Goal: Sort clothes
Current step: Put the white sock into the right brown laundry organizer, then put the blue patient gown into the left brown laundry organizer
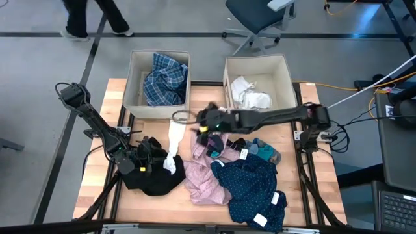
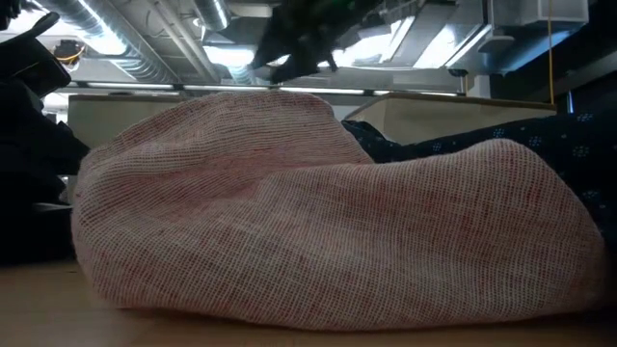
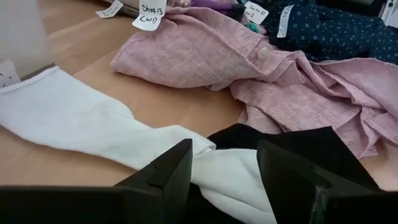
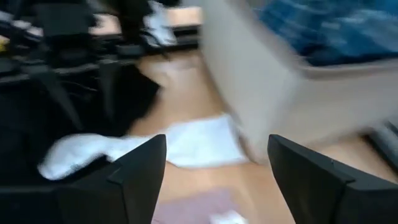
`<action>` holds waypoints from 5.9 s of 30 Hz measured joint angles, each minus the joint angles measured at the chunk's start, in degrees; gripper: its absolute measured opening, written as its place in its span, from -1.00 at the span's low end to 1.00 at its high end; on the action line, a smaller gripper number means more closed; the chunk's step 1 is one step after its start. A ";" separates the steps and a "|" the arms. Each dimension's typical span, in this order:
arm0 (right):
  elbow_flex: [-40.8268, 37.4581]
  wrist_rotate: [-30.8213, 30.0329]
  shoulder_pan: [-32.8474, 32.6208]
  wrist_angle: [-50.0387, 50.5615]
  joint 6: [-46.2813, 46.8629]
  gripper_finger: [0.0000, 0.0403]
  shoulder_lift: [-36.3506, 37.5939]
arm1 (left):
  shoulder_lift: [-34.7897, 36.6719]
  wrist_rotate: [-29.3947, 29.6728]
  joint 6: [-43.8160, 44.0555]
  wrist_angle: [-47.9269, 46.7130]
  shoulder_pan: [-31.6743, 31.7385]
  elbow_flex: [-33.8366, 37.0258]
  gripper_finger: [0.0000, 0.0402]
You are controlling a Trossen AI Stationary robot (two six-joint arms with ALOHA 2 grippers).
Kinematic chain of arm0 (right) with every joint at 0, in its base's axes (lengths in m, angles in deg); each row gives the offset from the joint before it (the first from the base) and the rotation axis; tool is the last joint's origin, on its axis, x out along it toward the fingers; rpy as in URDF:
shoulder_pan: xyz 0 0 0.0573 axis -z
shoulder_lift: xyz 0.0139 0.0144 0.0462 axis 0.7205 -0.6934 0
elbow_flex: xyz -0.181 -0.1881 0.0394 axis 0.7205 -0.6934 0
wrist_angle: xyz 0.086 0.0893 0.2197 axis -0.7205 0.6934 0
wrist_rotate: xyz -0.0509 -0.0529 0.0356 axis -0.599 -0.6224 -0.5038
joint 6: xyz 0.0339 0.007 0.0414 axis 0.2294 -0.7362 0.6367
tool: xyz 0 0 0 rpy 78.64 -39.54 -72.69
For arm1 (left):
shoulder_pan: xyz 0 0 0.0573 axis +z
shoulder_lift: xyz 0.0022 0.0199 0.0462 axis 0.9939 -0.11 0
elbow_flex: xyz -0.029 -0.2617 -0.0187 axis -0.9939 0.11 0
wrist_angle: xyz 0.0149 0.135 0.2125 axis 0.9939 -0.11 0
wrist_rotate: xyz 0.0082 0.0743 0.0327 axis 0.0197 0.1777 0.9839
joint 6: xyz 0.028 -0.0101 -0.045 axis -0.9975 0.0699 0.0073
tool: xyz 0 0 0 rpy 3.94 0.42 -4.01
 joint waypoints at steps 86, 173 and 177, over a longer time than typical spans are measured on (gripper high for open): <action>2.62 -33.84 -3.22 2.90 -25.29 -0.99 10.66 | -0.02 -2.22 1.64 0.04 0.02 0.02 -0.14; -4.76 -2.99 -37.87 49.54 51.77 0.23 -2.39 | 0.02 1.19 -6.66 2.16 2.80 -0.83 -0.14; -4.74 -3.54 -36.70 48.89 47.91 0.23 -6.75 | 0.02 1.16 -10.74 2.21 2.80 -0.83 -0.14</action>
